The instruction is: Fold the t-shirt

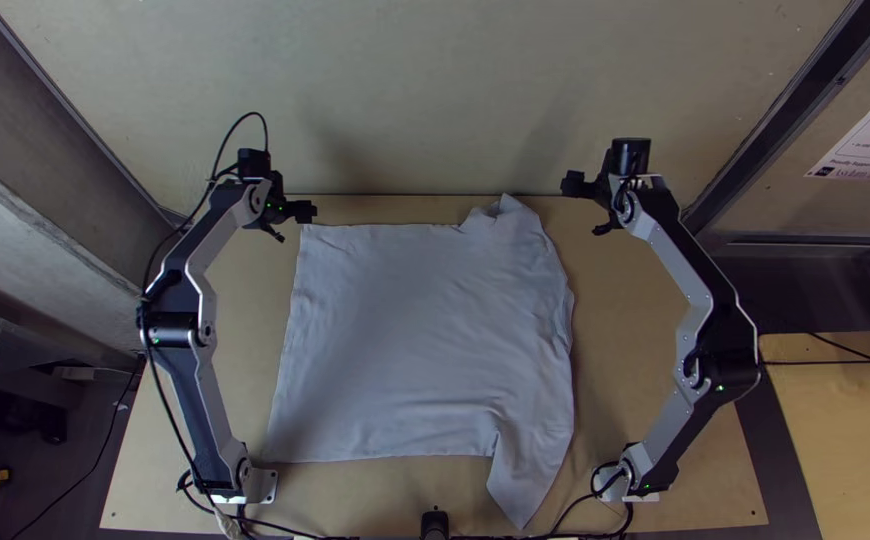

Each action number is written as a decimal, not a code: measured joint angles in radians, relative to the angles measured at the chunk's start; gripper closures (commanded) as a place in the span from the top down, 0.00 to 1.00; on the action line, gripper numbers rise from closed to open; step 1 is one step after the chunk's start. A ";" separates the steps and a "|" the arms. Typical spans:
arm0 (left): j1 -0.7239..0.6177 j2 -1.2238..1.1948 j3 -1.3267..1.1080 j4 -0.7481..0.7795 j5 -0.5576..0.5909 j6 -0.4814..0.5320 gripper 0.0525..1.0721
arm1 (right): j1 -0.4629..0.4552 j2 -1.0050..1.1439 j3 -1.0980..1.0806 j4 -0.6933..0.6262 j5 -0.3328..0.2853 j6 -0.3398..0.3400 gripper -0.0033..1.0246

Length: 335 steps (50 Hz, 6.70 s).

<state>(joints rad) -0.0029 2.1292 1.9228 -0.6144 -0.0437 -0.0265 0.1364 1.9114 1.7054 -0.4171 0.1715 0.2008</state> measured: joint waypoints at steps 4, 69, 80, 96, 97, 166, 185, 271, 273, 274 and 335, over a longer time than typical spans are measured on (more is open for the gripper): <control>-0.007 0.056 0.066 -0.033 -0.014 0.000 0.82 | 0.000 0.034 0.019 -0.022 -0.002 0.021 0.96; -0.054 0.190 0.173 -0.129 -0.081 0.008 0.03 | 0.020 0.508 0.604 -0.455 -0.286 0.245 0.85; -0.050 0.189 0.172 -0.132 -0.081 0.008 0.03 | 0.039 0.566 0.643 -0.407 -0.322 0.272 0.81; -0.034 0.187 0.172 -0.144 -0.080 0.008 0.03 | 0.058 0.625 0.653 -0.354 -0.356 0.297 0.03; -0.034 0.187 0.172 -0.145 -0.080 0.008 0.03 | 0.058 0.625 0.654 -0.349 -0.356 0.297 0.03; -0.008 0.145 0.285 -0.188 0.009 -0.176 0.03 | -0.009 0.569 0.647 -0.264 -0.344 0.244 0.03; -0.008 0.025 0.145 -0.207 0.037 -0.175 0.03 | -0.006 0.434 0.546 -0.397 -0.345 0.193 0.03; 0.049 -0.362 -0.581 0.038 0.097 -0.099 0.96 | -0.014 -0.190 -0.492 -0.151 -0.273 0.153 0.96; 0.053 -0.393 -0.581 0.027 0.111 -0.089 0.96 | -0.022 -0.230 -0.495 -0.152 -0.273 0.153 0.96; 0.055 -0.410 -0.581 0.021 0.112 -0.085 0.96 | -0.024 -0.251 -0.495 -0.152 -0.273 0.153 0.96; -0.169 -1.137 -1.115 -0.697 0.018 0.217 0.94 | 0.031 -0.851 -0.478 -0.905 -0.427 0.370 0.96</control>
<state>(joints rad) -0.1715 0.9920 0.8082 -1.3117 -0.0254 0.1909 0.1673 1.0607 1.2274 -1.3224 -0.2554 0.5705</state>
